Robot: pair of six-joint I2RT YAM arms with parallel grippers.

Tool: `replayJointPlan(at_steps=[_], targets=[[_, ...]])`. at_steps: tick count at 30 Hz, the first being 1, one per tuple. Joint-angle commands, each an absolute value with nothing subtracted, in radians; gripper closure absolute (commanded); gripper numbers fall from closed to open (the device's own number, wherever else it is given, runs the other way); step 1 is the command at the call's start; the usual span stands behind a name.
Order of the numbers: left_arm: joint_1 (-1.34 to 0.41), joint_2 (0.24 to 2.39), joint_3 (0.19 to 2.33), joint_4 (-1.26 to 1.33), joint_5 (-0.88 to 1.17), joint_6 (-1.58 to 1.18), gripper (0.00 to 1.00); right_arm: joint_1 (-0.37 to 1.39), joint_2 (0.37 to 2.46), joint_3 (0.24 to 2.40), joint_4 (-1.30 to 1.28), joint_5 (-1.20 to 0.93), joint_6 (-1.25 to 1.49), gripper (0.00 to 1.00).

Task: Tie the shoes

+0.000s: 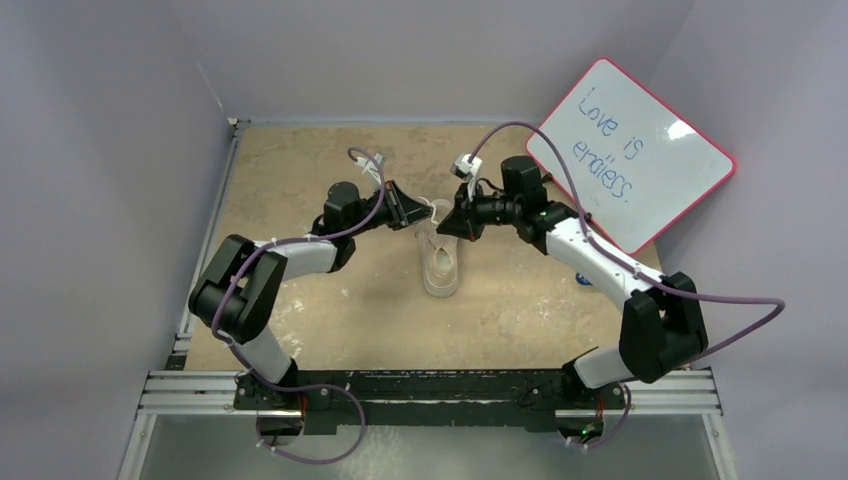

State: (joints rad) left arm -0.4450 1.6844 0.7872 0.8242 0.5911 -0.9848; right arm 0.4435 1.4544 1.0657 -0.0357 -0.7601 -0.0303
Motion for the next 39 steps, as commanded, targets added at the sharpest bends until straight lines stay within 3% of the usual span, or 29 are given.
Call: replayJointPlan(at_steps=[1, 11, 21, 32, 39], targets=[[-0.437, 1.671, 0.833, 0.805, 0.596, -0.959, 1.0, 0.469, 1.413, 1.032, 0.171, -0.799, -0.221, 1.0], [-0.434, 1.697, 0.893, 0.73, 0.645, -0.928, 1.0, 0.483, 1.392, 1.137, -0.114, -0.721, -0.573, 1.0], [-0.422, 1.721, 0.904, 0.732, 0.667, -0.936, 1.0, 0.483, 1.4, 1.15, -0.146, -0.927, -0.535, 1.0], [-0.417, 1.724, 0.906, 0.726, 0.684, -0.94, 1.0, 0.486, 1.388, 1.155, -0.137, -0.718, -0.636, 1.0], [-0.417, 1.738, 0.908, 0.758, 0.682, -0.971, 1.0, 0.485, 1.402, 1.119, -0.078, -0.735, -0.613, 1.0]])
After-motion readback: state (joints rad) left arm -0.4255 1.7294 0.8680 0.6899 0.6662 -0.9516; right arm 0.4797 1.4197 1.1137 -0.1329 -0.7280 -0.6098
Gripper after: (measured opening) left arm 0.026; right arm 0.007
